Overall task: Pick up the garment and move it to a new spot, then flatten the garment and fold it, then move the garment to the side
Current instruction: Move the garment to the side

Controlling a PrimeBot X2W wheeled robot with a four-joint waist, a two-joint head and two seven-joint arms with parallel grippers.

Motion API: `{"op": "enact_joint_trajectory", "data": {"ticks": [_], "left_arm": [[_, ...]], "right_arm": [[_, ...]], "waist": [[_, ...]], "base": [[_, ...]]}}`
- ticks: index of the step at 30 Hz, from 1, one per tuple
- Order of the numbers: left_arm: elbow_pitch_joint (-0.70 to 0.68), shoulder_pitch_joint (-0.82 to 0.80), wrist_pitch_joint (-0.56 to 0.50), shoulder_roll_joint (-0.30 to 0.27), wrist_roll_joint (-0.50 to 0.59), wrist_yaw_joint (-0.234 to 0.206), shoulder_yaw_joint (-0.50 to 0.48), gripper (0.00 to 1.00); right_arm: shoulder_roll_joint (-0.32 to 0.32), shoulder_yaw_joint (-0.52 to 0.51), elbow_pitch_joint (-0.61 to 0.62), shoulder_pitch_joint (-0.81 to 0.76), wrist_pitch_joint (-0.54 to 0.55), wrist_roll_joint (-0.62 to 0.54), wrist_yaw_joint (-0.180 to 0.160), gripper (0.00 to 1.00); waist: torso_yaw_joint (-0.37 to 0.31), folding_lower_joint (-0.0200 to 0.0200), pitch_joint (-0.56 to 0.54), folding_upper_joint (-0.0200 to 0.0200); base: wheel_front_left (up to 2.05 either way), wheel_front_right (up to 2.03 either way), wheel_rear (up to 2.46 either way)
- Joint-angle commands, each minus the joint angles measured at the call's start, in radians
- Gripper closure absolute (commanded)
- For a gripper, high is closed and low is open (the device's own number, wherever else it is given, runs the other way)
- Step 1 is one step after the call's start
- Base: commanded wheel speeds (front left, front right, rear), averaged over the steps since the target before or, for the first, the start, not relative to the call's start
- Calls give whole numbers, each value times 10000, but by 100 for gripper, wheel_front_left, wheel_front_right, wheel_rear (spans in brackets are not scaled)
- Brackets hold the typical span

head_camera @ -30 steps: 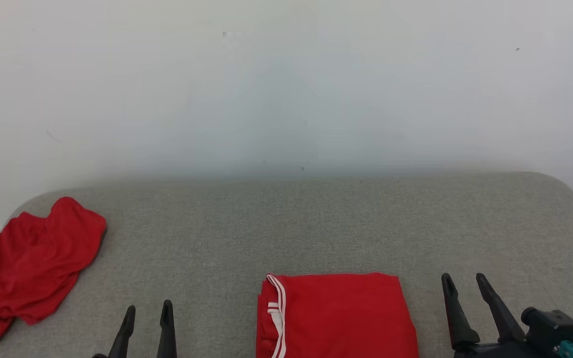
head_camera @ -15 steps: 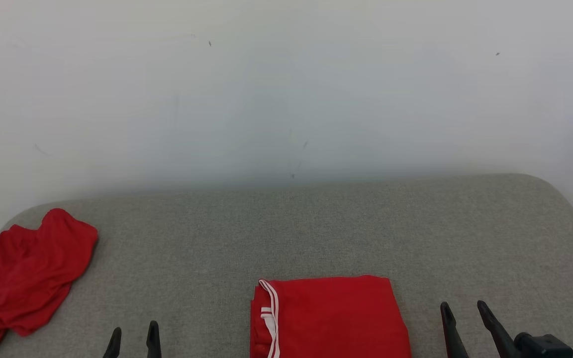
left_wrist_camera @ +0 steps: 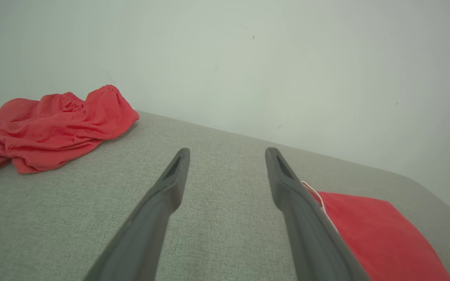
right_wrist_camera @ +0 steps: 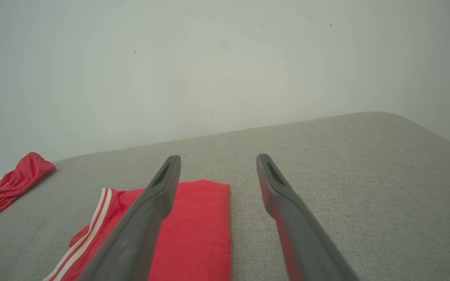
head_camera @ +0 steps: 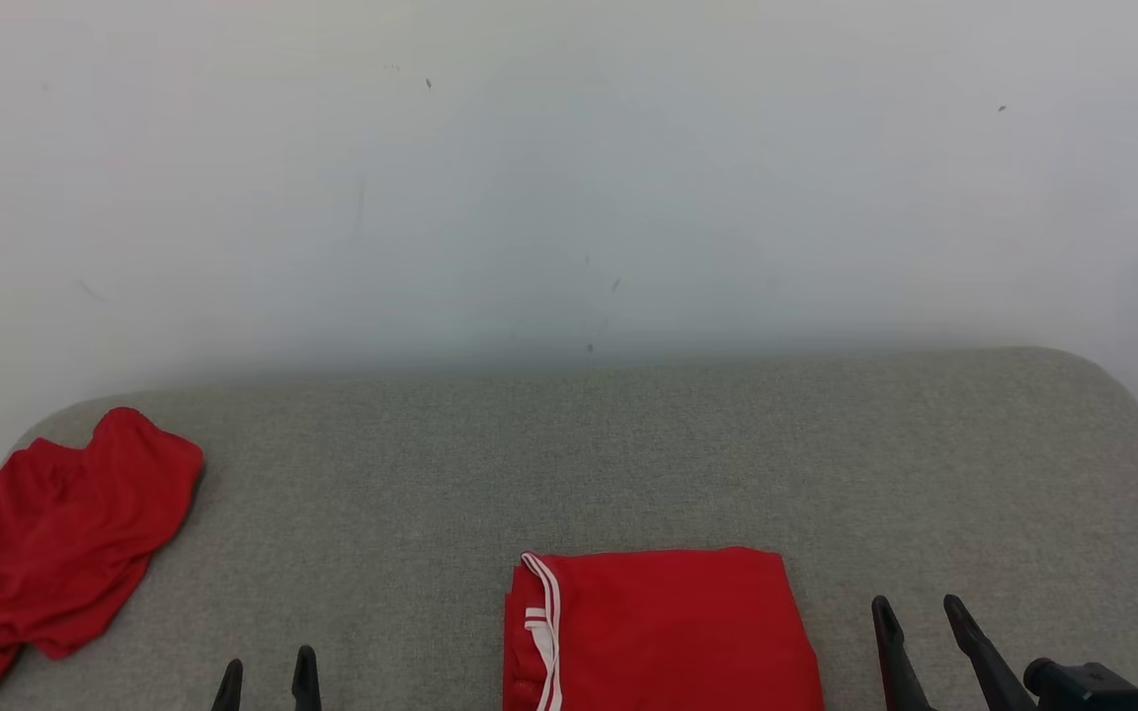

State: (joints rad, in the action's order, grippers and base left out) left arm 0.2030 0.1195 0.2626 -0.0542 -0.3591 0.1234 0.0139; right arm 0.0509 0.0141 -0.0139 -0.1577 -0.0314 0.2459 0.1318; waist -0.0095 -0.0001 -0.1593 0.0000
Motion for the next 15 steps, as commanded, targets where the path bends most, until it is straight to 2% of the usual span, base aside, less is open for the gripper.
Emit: {"op": "enact_joint_trajectory", "data": {"ticks": [1,11,15], "left_arm": [[21,109,29,31,88,32,-31,0],[44,105,30,38,128,71,35,0],[57,118,30,41,121,83,70,0]], "right_arm": [[-21,7,-5,41,-35,81,-18,0],[-21,-38,-228,152,313,223,-18,0],[-21,24,-390,413,1468,488,-18,0]], "waist": [[13,1,5,0],[109,1,26,0],[196,1,34,0]], "base": [[0,0,0],[0,0,0],[0,0,0]]}}
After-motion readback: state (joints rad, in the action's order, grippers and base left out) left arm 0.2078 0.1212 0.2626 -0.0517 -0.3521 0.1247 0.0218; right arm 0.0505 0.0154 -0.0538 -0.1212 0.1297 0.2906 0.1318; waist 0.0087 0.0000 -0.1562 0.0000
